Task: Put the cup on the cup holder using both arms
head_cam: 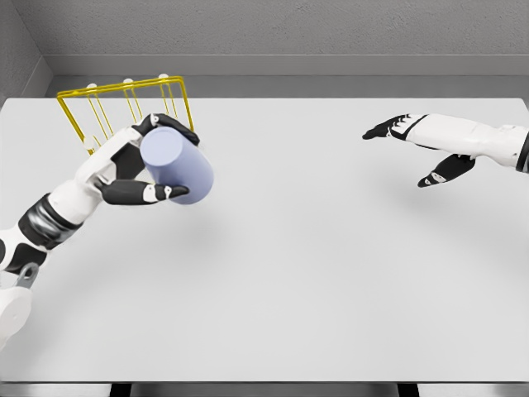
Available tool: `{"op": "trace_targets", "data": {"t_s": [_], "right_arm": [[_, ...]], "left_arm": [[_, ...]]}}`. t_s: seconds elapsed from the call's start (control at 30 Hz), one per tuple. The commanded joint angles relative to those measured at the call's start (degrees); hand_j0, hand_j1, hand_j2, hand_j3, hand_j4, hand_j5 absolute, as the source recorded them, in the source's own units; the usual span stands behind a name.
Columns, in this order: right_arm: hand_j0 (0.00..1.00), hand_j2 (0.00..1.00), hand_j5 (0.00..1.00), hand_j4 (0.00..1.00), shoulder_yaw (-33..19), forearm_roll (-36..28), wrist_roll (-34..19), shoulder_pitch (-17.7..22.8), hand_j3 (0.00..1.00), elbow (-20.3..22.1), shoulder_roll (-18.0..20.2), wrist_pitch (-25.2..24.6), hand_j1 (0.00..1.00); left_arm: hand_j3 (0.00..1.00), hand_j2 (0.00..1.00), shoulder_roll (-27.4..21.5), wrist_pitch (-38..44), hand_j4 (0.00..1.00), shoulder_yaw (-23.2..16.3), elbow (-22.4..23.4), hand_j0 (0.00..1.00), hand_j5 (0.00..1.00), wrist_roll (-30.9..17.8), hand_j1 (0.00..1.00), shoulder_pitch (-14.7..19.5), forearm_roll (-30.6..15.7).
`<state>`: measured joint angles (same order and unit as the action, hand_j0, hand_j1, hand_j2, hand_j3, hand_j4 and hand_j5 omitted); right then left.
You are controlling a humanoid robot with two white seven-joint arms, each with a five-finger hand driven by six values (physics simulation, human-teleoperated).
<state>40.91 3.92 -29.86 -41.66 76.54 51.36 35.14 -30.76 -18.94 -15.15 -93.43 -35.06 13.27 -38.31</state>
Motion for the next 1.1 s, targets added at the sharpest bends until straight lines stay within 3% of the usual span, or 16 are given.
{"op": "trace_targets", "data": {"t_s": [0.0,0.1,0.3,0.7,0.87,1.07], "right_arm": [[1.0,1.0,1.0,1.0,-0.04,-0.4,0.07,0.0,1.0,0.02,0.06,-0.14,1.0],[1.0,1.0,1.0,1.0,-0.04,-0.4,-0.02,0.0,1.0,0.02,0.06,-0.14,1.0],[1.0,1.0,1.0,1.0,-0.04,-0.4,-0.02,0.0,1.0,0.02,-0.03,-0.14,1.0],[1.0,1.0,1.0,1.0,-0.04,-0.4,-0.02,0.0,1.0,0.02,-0.03,-0.14,1.0],[1.0,1.0,1.0,1.0,-0.04,-0.4,0.07,0.0,1.0,0.02,0.06,-0.14,1.0],[1.0,1.0,1.0,1.0,-0.04,-0.4,-0.02,0.0,1.0,0.02,0.06,-0.14,1.0]], "left_arm": [[0.35,0.35,-3.07,0.13,0.35,0.29,-0.27,0.35,0.35,0.06,0.35,0.09,-3.78],[0.35,0.35,-5.62,0.66,0.35,0.29,0.26,0.35,0.35,0.06,0.35,1.94,-5.9],[0.35,0.35,-5.98,0.75,0.35,0.29,1.49,0.35,0.35,0.06,0.35,4.57,-5.9],[0.35,0.35,-6.24,5.14,0.35,0.12,10.81,0.35,0.35,0.06,0.35,10.9,-5.02],[0.35,0.35,-6.24,5.14,0.35,0.21,14.06,0.35,0.35,0.06,0.35,11.95,-4.93],[0.35,0.35,-6.15,5.14,0.35,0.12,14.5,0.35,0.35,0.06,0.35,12.66,-4.84]]}}
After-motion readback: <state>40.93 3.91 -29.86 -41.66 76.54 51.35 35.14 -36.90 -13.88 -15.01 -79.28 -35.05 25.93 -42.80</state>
